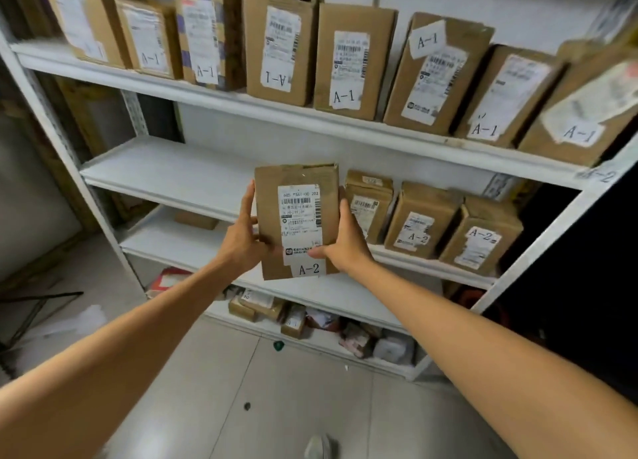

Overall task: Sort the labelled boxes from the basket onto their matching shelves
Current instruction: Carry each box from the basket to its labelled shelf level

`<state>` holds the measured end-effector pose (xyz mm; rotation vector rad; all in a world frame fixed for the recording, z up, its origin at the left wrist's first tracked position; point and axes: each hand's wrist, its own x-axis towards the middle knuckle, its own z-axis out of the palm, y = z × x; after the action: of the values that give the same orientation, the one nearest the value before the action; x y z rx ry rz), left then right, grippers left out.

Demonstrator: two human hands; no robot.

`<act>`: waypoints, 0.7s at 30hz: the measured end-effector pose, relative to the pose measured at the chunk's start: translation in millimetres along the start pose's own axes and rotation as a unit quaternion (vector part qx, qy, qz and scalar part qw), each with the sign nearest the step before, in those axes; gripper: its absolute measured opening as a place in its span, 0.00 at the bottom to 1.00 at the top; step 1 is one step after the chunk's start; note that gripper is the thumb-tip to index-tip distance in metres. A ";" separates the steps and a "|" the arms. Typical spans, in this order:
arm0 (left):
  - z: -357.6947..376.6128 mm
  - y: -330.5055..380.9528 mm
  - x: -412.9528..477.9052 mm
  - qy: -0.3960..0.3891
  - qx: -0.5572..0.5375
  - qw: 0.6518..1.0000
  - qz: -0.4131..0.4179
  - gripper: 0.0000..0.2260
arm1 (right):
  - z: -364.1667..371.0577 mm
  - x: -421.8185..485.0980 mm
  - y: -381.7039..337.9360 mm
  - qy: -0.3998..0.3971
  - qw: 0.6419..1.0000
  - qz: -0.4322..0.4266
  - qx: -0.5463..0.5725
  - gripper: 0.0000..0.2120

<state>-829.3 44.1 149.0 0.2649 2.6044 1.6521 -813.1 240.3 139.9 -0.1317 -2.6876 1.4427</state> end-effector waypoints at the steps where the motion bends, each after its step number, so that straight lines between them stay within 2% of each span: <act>1: 0.2 -1.5 5.4 0.000 -0.010 1.000 0.001 0.53 | 0.2 5.2 -0.8 0.000 1.000 0.000 -0.006 0.60; 9: -3.5 -30.3 71.5 -0.011 -0.057 0.998 -0.012 0.51 | 21.0 78.8 4.6 -0.001 0.999 0.014 -0.029 0.65; 13: -11.2 -44.9 123.5 -0.022 -0.079 0.995 -0.053 0.49 | 41.8 134.8 18.1 -0.003 1.000 0.024 -0.014 0.65; 21: 18.0 -62.0 205.4 -0.056 -0.139 0.984 -0.092 0.47 | 56.2 215.3 67.2 0.043 0.996 0.081 0.013 0.64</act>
<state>-1036.6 69.0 96.1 0.0971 2.2088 1.8438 -1031.2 256.1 60.8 -0.4100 -2.6400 1.4778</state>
